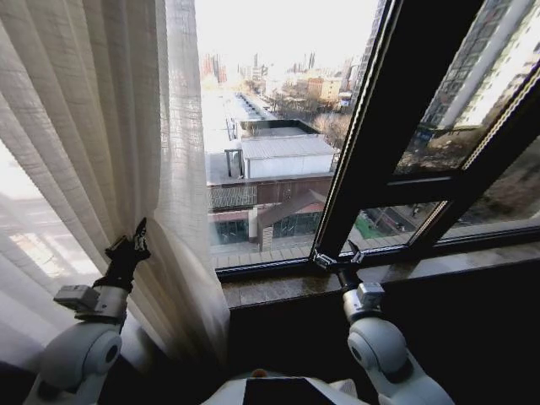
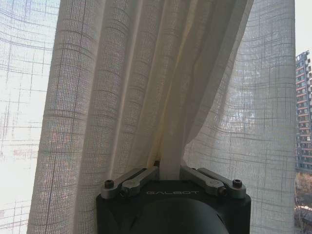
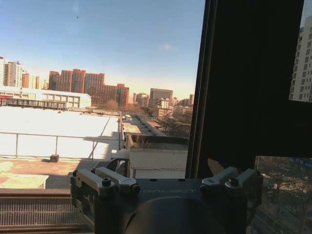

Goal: Open the curtains by pulling them apart, changing their state from closed to fully open.

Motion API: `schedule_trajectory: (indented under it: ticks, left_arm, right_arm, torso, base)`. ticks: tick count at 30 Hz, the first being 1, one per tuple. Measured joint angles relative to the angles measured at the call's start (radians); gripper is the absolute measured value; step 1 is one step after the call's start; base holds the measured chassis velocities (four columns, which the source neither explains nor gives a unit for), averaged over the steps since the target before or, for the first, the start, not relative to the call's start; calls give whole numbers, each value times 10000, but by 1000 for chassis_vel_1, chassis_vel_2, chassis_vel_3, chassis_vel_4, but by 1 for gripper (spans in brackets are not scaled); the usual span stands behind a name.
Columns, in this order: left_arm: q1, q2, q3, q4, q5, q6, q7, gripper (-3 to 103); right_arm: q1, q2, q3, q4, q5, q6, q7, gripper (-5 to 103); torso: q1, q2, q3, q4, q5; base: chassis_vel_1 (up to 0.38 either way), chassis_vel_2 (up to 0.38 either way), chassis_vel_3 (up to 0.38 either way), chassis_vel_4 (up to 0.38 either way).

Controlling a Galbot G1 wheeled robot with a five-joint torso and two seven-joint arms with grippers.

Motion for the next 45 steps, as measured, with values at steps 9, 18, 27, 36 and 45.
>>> schedule_trajectory:
  ticks: [9,18,27,36,45]
  left_arm:
    - [66,-124,16,-65,52,3,-3,0]
    - [69,-352,-151,-105,136,8,-53,0]
    - [270,-574,-1727,-223,-560,6,-98,0]
    - [438,-464,-3896,422,-1944,-100,-112,0]
    - [427,-494,-5723,1610,-3009,-157,-463,0]
  right_arm:
    - [14,1,-167,18,12,11,219,100]
    - [31,-28,-221,15,13,11,216,100]
    - [127,-67,-289,-155,12,42,194,100]
    - [334,-162,-353,-306,34,68,180,100]
    - [448,-361,-331,-444,121,123,163,100]
  torso:
    - [-1,0,0,0,3]
    - [0,0,1,0,-3]
    - [-1,-1,1,1,0]
    - [-2,0,0,0,-2]
    - [-2,0,0,0,-1]
  base:
    - [16,23,-21,-19]
    - [0,0,0,0]
    - [0,0,0,0]
    - [0,0,0,0]
    - [0,0,0,0]
